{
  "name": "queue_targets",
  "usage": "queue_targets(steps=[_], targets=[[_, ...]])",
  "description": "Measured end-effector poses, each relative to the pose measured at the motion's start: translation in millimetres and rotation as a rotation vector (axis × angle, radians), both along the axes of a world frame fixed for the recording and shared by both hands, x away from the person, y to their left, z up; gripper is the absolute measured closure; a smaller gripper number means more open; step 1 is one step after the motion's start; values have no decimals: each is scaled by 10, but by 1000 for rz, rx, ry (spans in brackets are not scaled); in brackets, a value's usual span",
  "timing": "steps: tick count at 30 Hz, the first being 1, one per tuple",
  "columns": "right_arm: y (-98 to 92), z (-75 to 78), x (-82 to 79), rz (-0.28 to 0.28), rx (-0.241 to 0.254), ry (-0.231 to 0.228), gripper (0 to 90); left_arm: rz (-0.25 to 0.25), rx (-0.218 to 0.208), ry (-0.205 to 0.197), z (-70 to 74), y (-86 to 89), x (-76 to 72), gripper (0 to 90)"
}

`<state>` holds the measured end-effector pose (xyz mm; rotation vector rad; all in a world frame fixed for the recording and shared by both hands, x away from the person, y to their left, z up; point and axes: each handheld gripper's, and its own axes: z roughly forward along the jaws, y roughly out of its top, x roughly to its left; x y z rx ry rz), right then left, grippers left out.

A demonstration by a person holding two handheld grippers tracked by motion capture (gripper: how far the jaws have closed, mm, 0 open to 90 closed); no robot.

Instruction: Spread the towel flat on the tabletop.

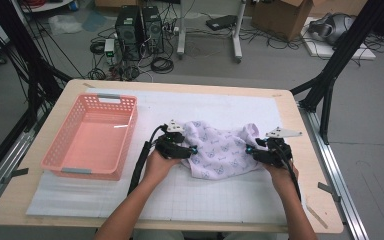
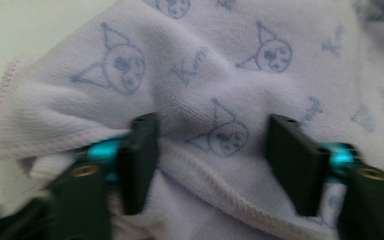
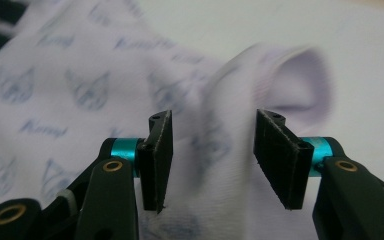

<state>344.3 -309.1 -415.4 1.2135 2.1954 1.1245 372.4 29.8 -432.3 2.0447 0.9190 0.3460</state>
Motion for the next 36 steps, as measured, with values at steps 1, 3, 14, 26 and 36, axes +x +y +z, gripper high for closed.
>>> queue_targets(steps=[1,3,14,26,36], targets=[[72,-96,25,42,-41,54,562,-8,52,-37,-31,-53,-5,705],[148,-181,78,83,-81,93,646,9,37,-33,-28,-60,14,811],[46,-56,318,-60,0,-67,839,206,-42,-143,381,89,558,831],[-11,45,591,-282,35,-161,818,212,-142,-137,297,29,757,563],[-138,187,391,-250,53,-158,612,134,-251,-175,306,255,329,466]])
